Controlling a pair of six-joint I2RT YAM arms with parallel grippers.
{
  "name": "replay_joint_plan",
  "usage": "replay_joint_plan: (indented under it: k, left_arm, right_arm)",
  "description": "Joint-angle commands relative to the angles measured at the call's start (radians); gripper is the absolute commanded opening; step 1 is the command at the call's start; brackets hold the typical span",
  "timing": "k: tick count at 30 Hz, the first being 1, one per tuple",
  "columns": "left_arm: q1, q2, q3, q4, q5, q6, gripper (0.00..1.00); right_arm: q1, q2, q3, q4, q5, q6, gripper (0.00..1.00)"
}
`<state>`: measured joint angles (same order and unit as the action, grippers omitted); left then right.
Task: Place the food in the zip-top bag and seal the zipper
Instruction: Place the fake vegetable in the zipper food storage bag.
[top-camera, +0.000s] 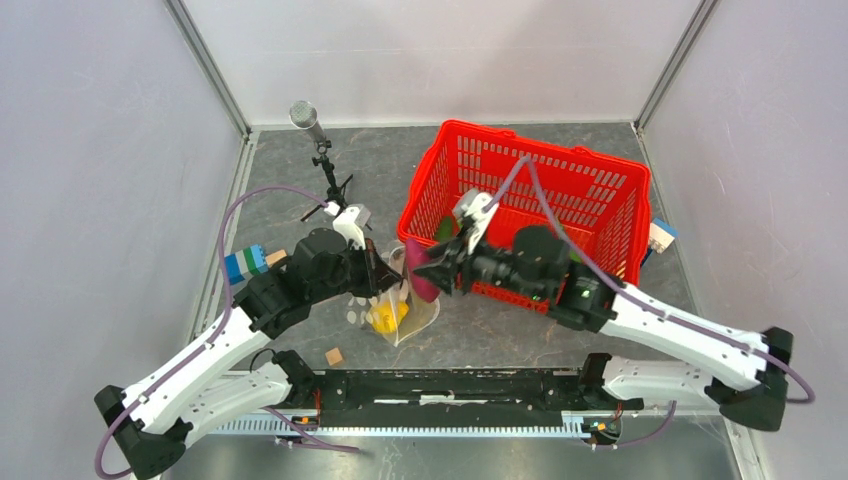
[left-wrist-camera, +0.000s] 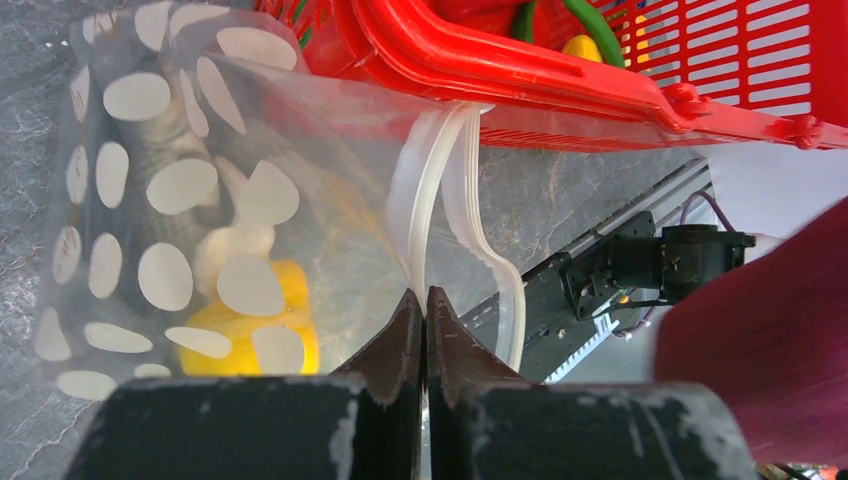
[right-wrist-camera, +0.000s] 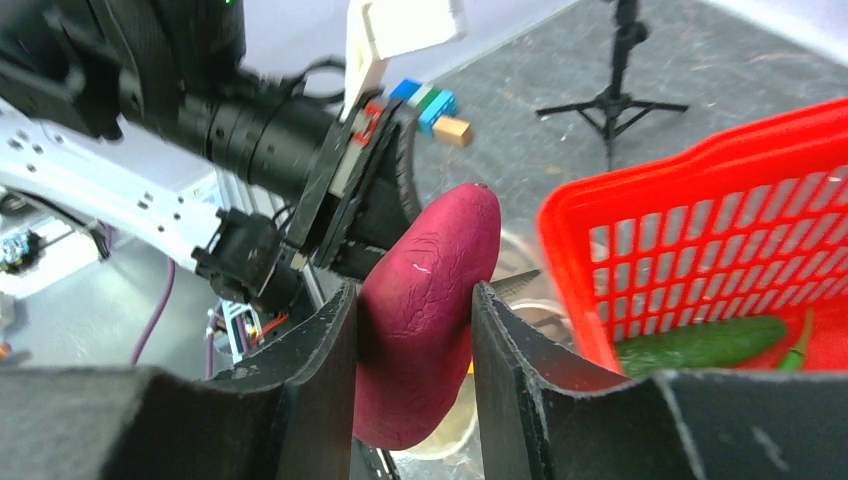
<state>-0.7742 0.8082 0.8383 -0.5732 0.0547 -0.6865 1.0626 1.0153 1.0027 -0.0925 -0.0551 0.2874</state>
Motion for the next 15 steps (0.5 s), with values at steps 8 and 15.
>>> replay_joint_plan:
  k: [8,15]
  left_arm:
    - [0.001,-0.045,0.086,-0.051,-0.021,0.018,0.04]
    - [0.001,-0.072,0.093,-0.072,-0.076,0.019,0.04]
  right_arm:
    - [0.197,0.139,-0.128,0.292,0.368,-0.076,0.29]
    - [0.197,0.146,-0.133,0.273,0.35,-0.098,0.54]
